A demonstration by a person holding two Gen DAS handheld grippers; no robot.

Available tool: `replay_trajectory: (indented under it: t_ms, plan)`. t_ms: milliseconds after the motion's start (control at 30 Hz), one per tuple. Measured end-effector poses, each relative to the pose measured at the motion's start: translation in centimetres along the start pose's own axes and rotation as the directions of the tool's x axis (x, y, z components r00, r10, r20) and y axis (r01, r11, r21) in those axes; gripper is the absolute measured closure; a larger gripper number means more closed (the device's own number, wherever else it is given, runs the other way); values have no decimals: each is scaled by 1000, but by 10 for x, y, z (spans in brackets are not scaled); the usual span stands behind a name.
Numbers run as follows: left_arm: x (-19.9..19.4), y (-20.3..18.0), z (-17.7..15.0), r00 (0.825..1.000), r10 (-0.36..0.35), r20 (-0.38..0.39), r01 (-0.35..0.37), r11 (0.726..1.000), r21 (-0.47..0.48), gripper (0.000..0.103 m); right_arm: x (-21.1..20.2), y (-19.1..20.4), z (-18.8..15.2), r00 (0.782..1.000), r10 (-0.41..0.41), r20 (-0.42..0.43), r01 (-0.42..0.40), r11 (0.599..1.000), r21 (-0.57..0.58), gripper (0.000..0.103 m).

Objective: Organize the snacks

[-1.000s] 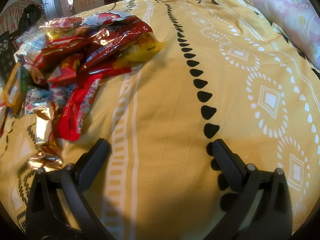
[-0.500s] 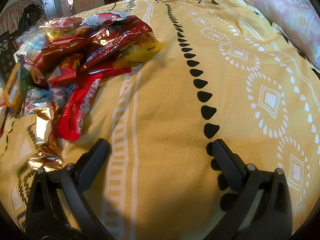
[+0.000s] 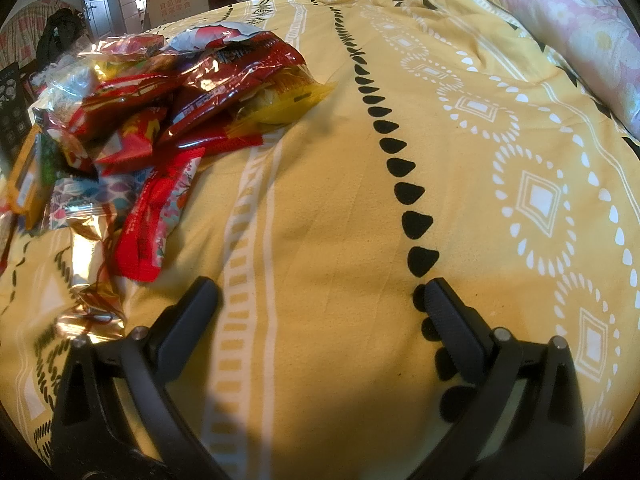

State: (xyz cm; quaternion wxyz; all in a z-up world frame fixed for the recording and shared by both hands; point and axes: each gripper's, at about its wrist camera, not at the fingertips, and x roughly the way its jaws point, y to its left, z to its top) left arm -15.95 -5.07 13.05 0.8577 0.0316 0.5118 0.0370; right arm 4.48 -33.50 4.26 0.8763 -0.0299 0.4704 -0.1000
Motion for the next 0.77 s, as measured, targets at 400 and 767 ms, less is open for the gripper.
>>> replay_trajectory:
  t_ms: [400,767]
  plan:
    - [9,-21,-7,998,-40,-47,44,994,99,0,-1,0,-1,1000,0,0,0,1000,0,0]
    - [8,-17,-5,998,-54,-42,57,995,77,0,-1,0,-1,1000,0,0,0,1000,0,0]
